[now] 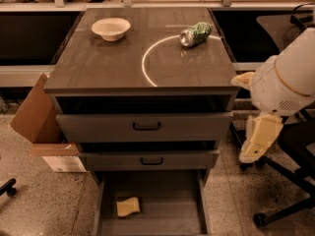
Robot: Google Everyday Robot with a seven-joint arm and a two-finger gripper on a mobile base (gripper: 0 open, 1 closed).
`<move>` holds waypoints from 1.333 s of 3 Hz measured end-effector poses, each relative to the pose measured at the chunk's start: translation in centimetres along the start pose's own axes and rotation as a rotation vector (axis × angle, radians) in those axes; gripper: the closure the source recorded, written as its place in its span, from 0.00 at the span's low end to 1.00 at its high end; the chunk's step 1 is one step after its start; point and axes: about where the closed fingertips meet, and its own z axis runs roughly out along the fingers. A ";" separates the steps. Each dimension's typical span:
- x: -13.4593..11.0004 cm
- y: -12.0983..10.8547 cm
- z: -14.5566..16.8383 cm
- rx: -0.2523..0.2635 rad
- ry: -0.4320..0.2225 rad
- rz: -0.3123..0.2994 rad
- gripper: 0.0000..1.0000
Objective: Pick sponge from bottom drawer and place on counter
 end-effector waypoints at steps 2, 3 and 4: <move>-0.2 2.8 10.5 -0.150 -0.143 -0.072 0.00; -0.4 3.2 11.8 -0.158 -0.144 -0.084 0.00; -1.0 4.5 15.8 -0.187 -0.165 -0.120 0.00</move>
Offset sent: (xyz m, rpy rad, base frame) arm -0.0093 0.0551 -0.1543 0.2195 0.1710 0.2006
